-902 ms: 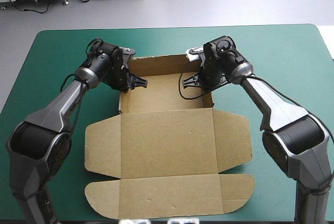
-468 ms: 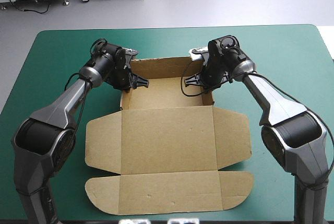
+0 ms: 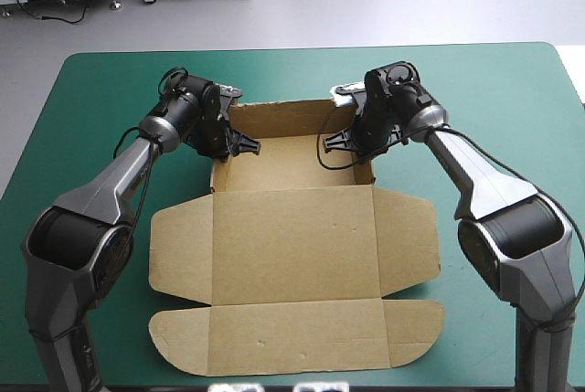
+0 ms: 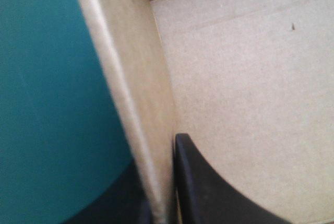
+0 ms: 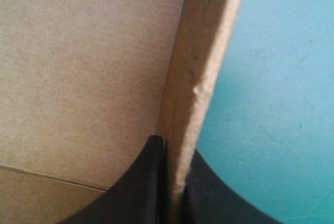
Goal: Fold the box
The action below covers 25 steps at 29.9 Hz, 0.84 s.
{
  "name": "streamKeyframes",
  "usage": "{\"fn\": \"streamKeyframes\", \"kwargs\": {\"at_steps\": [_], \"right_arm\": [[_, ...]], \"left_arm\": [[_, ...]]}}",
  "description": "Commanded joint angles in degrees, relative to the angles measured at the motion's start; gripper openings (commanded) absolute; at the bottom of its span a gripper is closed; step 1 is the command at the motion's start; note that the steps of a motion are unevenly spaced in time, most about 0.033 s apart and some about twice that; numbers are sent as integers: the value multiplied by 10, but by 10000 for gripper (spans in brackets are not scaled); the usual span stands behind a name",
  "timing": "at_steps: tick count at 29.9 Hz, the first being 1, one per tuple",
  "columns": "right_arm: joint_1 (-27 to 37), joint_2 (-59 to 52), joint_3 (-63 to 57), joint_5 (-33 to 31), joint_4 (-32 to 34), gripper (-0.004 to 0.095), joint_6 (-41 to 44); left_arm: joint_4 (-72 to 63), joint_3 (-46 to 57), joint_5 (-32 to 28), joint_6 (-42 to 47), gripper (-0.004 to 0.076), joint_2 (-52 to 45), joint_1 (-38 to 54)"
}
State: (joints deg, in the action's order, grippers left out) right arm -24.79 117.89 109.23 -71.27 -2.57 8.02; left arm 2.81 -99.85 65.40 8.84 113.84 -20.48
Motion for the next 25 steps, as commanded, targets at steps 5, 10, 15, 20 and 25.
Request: {"fn": "streamKeyframes", "kwargs": {"at_steps": [5,10,15,20,25], "right_arm": [[2,-10,7,-4,-17,327,-29],[1,-11,7,-4,-18,549,-29],[1,-16,11,-4,-16,571,-33],[1,-24,32,-4,-6,571,-33],[1,-32,68,-4,-3,571,-33]], "left_arm": [[-18,-6,30,-15,214,-9,-3],[-28,-28,41,-20,388,-10,-3],[-28,-79,44,-25,498,-10,-3],[-28,-114,45,-28,505,-10,-3],[-28,-116,49,-30,506,-10,-3]]}}
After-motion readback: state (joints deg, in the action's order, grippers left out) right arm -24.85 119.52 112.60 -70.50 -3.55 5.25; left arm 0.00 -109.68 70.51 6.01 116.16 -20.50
